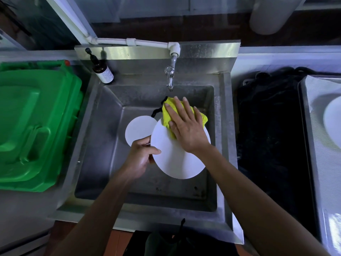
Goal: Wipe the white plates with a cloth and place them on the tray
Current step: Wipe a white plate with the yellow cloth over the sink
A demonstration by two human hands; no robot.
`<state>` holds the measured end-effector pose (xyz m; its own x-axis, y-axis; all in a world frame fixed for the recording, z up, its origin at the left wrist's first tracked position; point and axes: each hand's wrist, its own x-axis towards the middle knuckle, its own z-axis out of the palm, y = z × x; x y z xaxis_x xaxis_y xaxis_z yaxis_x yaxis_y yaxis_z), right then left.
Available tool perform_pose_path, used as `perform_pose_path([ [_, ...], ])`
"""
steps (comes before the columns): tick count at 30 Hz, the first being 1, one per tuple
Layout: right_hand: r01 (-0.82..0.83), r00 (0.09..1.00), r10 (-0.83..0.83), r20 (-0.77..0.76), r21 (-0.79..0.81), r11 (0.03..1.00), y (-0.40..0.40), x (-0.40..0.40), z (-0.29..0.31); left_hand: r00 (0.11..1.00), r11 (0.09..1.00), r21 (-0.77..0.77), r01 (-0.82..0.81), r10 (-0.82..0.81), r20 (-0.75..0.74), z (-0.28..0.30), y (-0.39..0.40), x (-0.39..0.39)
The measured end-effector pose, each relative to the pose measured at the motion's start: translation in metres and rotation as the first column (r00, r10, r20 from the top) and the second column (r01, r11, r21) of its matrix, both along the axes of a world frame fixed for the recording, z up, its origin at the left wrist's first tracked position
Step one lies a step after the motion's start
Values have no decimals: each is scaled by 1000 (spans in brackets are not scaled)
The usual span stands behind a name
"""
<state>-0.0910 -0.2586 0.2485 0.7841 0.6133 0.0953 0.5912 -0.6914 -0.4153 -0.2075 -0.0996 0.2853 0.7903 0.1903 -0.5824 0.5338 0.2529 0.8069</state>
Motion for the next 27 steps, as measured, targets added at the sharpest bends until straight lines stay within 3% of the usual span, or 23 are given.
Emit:
perform_pose_path([
  [10, 232, 960, -233, -156, -21, 972, -23, -4, -15, 971, 974, 16, -224, 222, 85, 1, -6, 4],
  [16, 293, 916, -271, -295, 32, 956, -22, -30, -26, 939, 943, 24, -331, 327, 103, 12, -3, 19],
  [27, 337, 876, -255, -408, 142, 931, 8, -78, -20, 904, 905, -38, -423, 425, 49, 8, -24, 32],
])
